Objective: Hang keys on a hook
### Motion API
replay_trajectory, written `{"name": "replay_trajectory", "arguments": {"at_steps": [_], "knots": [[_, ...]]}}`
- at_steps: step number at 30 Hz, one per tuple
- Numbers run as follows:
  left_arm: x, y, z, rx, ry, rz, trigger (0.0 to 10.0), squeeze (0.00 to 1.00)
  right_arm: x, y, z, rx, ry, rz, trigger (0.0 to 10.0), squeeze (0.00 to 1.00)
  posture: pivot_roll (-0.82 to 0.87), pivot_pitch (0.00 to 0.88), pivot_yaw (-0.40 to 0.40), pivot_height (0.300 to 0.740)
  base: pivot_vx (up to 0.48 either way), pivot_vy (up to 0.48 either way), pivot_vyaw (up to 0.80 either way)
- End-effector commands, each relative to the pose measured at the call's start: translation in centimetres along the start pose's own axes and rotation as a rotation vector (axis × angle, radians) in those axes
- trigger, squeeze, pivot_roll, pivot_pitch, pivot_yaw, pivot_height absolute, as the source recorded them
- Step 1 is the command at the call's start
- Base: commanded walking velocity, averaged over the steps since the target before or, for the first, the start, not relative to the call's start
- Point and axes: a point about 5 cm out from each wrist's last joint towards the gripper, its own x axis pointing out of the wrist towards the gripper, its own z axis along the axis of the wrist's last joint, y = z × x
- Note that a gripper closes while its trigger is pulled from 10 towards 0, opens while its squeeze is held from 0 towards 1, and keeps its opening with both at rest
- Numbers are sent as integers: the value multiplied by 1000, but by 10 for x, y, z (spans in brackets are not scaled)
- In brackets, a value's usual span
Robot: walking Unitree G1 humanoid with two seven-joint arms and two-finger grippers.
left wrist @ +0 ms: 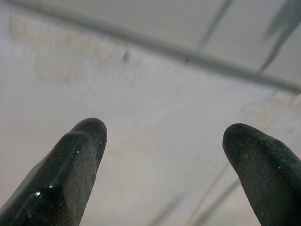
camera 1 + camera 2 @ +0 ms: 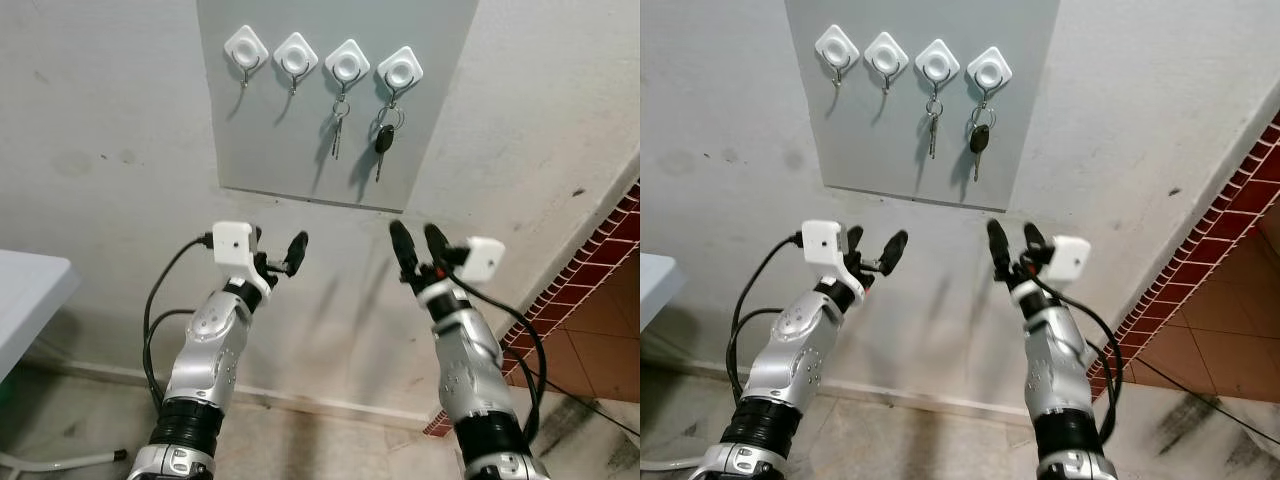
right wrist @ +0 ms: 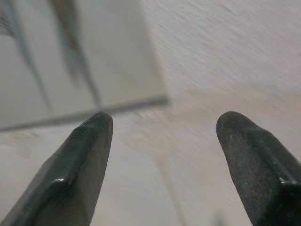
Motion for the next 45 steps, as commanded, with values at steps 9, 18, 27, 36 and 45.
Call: {"name": "replay_trajectory", "arguments": {"at_steps": [9, 18, 27, 36, 45], "knots": [[8, 5, 0, -27, 7, 13, 10000, 0, -17, -11, 0, -33, -19, -128, 10000, 0, -86, 0, 45, 740, 0, 0, 0], [9, 11, -11, -28, 40, 28, 10000, 0, -35, -20, -8, -105, 14, -209, 10000, 0, -111, 0, 84, 740, 0, 0, 0], [16, 12, -7, -11, 39, 10, 10000, 0, -42, -25, -16, -114, 40, -261, 10000, 0, -122, 0, 119, 740, 0, 0, 0], [19, 13, -2, 20, 39, -19, 10000, 0, -39, -21, -17, -102, 24, -279, 10000, 0, -116, 0, 163, 740, 0, 0, 0], [19, 15, 0, 35, 43, -29, 10000, 0, -40, -18, -23, -107, 38, -284, 10000, 0, -109, 0, 169, 740, 0, 0, 0]]}}
